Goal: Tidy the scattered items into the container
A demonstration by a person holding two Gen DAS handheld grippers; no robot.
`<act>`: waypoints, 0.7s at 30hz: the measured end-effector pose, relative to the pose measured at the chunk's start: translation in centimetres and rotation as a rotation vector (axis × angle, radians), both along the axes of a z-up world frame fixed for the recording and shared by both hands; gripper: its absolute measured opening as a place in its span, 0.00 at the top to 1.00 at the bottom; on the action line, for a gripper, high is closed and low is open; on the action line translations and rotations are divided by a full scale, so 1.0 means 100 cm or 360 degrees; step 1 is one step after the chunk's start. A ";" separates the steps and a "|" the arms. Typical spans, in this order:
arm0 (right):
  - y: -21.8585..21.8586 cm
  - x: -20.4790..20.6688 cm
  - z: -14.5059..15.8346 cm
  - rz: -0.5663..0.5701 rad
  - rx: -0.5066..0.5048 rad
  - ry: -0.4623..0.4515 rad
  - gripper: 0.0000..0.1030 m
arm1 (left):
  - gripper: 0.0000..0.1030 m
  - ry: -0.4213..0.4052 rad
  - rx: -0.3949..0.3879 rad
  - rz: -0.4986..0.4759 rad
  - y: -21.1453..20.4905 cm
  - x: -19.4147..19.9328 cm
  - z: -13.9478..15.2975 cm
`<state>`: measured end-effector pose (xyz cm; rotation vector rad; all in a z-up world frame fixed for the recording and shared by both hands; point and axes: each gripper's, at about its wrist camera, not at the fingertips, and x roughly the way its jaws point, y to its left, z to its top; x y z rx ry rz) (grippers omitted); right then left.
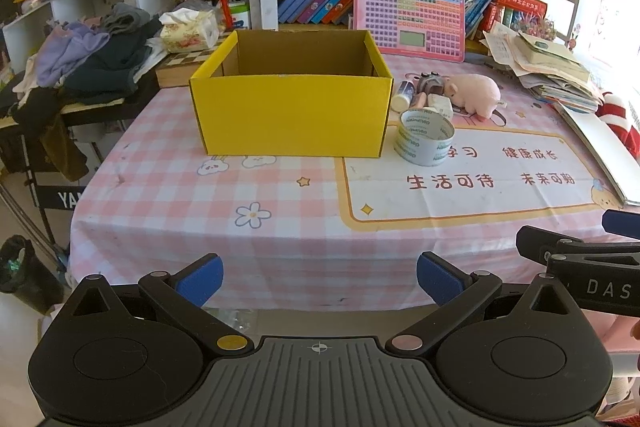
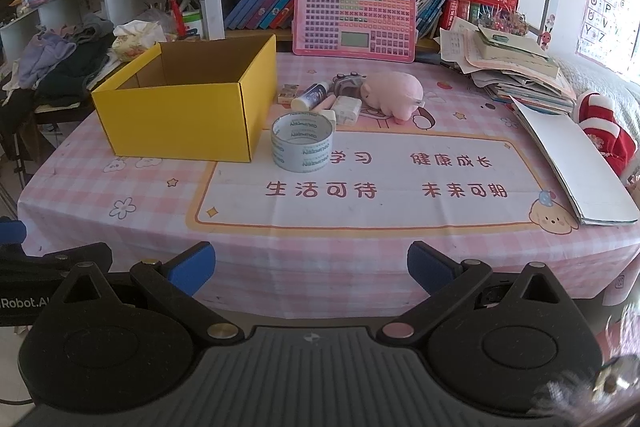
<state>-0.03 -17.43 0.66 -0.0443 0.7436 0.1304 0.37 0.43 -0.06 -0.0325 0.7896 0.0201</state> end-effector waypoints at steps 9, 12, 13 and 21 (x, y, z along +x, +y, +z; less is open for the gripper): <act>0.005 0.000 0.000 -0.0001 -0.0005 -0.0007 0.00 | 0.00 0.0002 0.0000 -0.0006 0.001 0.000 0.000; 0.005 0.000 0.000 -0.0002 -0.0007 -0.0009 0.00 | 0.00 0.0002 0.0000 -0.0008 0.001 0.000 0.000; 0.004 0.000 0.001 -0.0003 -0.0007 -0.0010 0.00 | 0.00 0.0001 0.0000 -0.0008 0.001 0.000 0.000; 0.000 0.000 0.001 -0.0011 0.0000 -0.0008 0.00 | 0.00 0.0002 0.0007 -0.0008 0.000 0.000 0.000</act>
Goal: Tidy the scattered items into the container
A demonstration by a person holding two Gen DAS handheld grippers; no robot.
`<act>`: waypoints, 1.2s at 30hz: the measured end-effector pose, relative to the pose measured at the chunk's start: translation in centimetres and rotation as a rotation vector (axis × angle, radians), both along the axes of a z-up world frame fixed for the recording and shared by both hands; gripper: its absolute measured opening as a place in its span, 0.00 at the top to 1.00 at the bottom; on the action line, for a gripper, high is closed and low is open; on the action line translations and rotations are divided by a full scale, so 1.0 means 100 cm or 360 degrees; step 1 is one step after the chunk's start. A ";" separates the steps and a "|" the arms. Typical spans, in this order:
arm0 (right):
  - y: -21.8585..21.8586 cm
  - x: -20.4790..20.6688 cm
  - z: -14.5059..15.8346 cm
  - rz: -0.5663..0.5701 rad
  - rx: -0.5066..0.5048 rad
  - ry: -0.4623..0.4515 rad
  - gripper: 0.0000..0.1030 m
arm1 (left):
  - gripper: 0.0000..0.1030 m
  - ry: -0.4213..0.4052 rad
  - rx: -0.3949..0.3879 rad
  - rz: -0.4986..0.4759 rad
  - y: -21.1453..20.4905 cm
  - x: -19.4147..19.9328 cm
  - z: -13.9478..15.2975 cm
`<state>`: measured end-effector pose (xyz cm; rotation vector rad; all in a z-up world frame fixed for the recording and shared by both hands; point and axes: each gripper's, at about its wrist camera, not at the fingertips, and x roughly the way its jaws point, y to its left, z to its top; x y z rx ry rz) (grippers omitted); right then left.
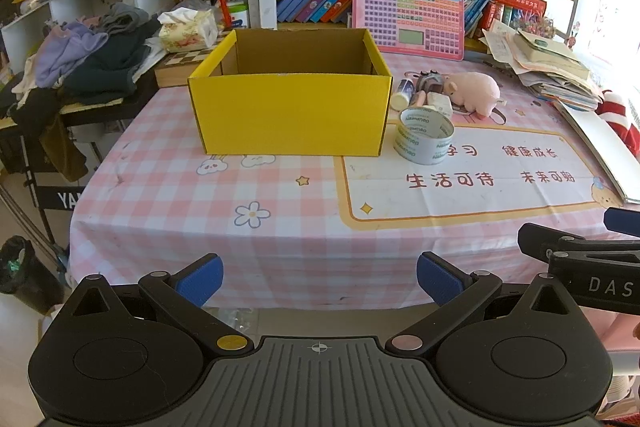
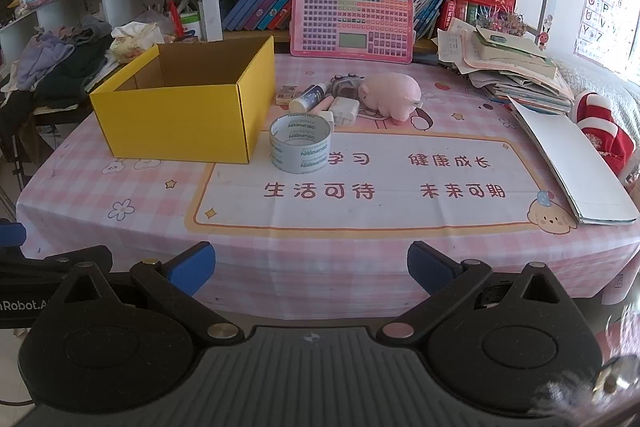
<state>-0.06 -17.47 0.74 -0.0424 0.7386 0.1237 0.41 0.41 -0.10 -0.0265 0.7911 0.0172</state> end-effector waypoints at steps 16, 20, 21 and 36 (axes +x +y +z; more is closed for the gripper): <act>0.000 -0.001 0.001 -0.0005 -0.0001 0.0001 0.00 | 0.00 0.0001 -0.0005 -0.0004 0.001 0.000 0.000; 0.001 -0.001 0.000 -0.0004 0.0000 0.0004 0.00 | 0.00 0.0001 -0.0005 -0.0005 0.002 0.000 -0.001; 0.001 -0.001 0.000 -0.0004 0.0000 0.0004 0.00 | 0.00 0.0002 -0.0006 -0.0005 0.002 0.000 -0.001; 0.002 -0.001 0.003 -0.0005 -0.0006 0.0006 0.00 | 0.00 0.0004 -0.0013 -0.0018 0.003 -0.002 -0.001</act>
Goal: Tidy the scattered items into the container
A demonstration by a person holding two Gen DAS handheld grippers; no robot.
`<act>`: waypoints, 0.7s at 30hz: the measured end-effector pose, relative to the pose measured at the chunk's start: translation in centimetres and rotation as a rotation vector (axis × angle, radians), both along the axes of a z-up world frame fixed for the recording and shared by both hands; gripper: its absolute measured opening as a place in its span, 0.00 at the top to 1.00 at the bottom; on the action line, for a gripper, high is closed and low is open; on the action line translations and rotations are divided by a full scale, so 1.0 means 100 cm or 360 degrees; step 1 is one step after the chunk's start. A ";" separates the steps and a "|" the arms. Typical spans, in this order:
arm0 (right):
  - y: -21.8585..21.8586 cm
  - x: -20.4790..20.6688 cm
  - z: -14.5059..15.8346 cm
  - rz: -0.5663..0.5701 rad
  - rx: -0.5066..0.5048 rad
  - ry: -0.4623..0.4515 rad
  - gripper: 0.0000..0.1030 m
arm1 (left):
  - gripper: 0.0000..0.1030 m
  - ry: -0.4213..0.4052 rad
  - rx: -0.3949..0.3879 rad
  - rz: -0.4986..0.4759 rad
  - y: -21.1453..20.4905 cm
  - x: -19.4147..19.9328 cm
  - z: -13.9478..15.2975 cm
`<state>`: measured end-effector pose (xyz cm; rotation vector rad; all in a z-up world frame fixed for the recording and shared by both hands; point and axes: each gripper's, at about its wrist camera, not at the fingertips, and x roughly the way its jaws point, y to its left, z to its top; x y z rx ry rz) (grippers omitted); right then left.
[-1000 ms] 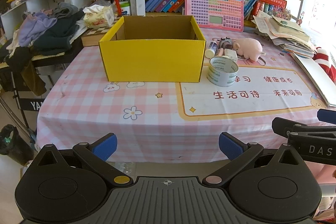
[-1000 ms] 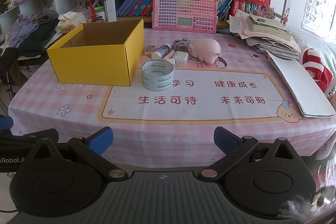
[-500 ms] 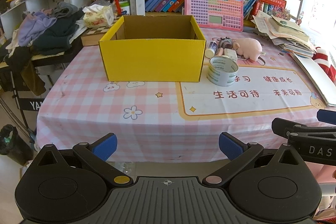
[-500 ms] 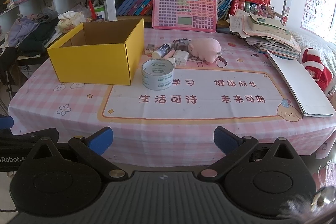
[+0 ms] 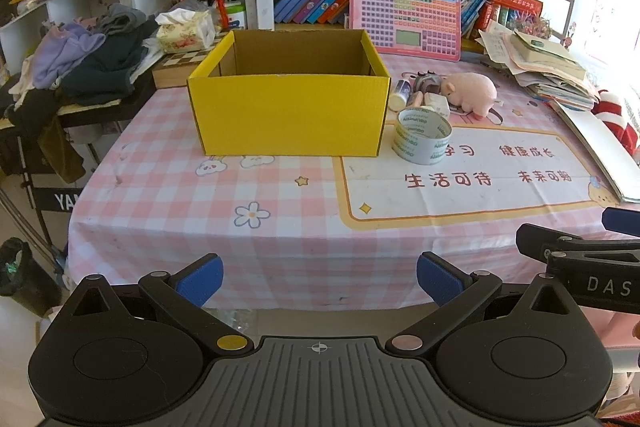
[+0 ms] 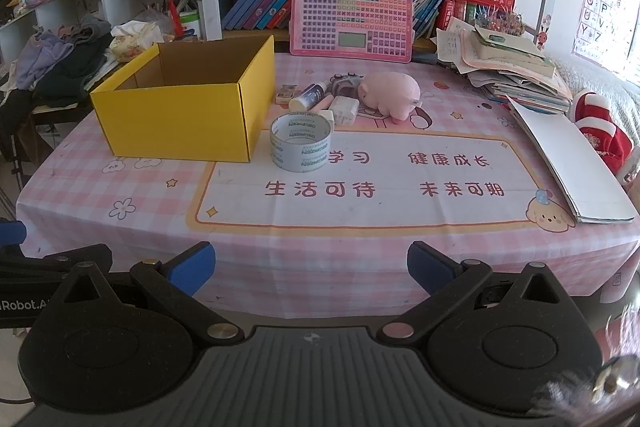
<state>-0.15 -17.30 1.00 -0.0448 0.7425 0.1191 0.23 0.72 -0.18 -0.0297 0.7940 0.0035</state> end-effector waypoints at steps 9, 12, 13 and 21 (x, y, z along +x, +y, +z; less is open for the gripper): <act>0.003 0.002 -0.004 -0.0005 -0.0008 0.0009 0.00 | 0.00 0.0017 -0.0006 -0.0009 0.002 0.005 -0.003; 0.004 0.003 -0.004 -0.0011 -0.0009 0.0011 0.00 | 0.00 0.0015 -0.0006 -0.0016 0.002 0.006 -0.003; 0.003 0.004 -0.005 -0.0014 -0.0008 0.0010 0.00 | 0.00 0.0013 -0.0005 -0.0020 0.002 0.006 -0.003; 0.002 0.004 -0.003 -0.0023 -0.0013 -0.0001 0.00 | 0.00 0.0002 -0.0007 -0.0028 0.002 0.006 -0.002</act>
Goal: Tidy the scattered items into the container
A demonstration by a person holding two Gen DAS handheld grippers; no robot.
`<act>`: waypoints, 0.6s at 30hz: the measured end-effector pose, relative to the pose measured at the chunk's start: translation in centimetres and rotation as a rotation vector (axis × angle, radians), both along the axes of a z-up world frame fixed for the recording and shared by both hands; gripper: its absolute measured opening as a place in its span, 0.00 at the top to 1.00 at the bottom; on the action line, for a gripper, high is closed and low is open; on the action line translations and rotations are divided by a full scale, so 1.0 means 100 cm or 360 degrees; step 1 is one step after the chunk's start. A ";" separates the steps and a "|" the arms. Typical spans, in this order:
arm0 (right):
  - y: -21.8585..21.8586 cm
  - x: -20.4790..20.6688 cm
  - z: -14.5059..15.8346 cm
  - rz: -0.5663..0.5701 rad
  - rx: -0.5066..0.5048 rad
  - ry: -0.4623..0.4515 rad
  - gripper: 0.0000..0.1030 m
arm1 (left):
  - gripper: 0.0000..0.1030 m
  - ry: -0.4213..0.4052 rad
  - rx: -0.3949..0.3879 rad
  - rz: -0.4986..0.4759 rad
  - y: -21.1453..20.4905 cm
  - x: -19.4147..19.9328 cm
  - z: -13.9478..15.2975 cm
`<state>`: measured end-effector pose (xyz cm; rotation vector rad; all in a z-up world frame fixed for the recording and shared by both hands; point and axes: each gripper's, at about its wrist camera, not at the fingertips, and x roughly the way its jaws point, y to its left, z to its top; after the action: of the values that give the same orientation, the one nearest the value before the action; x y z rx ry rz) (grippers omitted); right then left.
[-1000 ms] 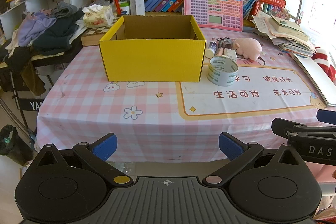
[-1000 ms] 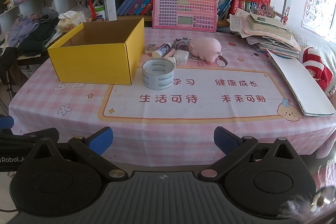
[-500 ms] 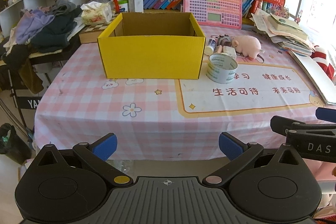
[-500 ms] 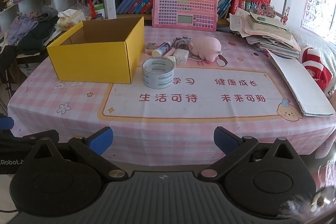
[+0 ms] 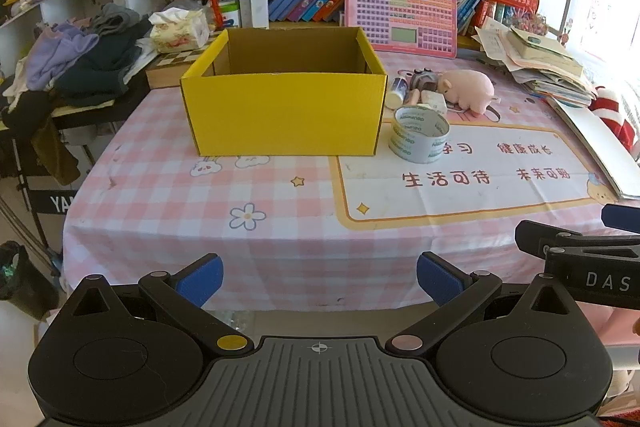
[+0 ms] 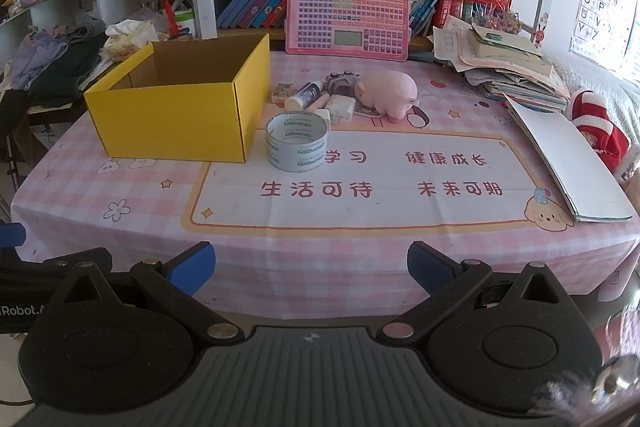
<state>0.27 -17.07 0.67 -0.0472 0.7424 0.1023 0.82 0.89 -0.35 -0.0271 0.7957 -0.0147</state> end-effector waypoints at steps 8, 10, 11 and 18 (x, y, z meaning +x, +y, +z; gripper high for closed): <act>0.001 -0.001 0.000 0.0002 -0.0004 0.0001 0.00 | 0.00 0.0002 0.0008 0.0008 0.001 -0.001 0.000; 0.001 -0.001 0.000 -0.0001 -0.0007 0.0002 0.00 | 0.00 -0.0002 0.0021 0.0003 0.001 -0.001 0.000; 0.002 -0.001 0.000 -0.0006 -0.0010 0.0003 0.00 | 0.00 -0.0007 0.0026 -0.0005 0.000 -0.001 0.000; 0.006 -0.001 0.000 -0.0024 -0.0020 0.0002 0.00 | 0.00 -0.0021 0.0032 -0.0027 0.000 -0.001 0.001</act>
<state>0.17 -16.50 0.65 -0.0535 0.7448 0.0832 0.74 0.93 -0.25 -0.0009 0.7826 -0.0230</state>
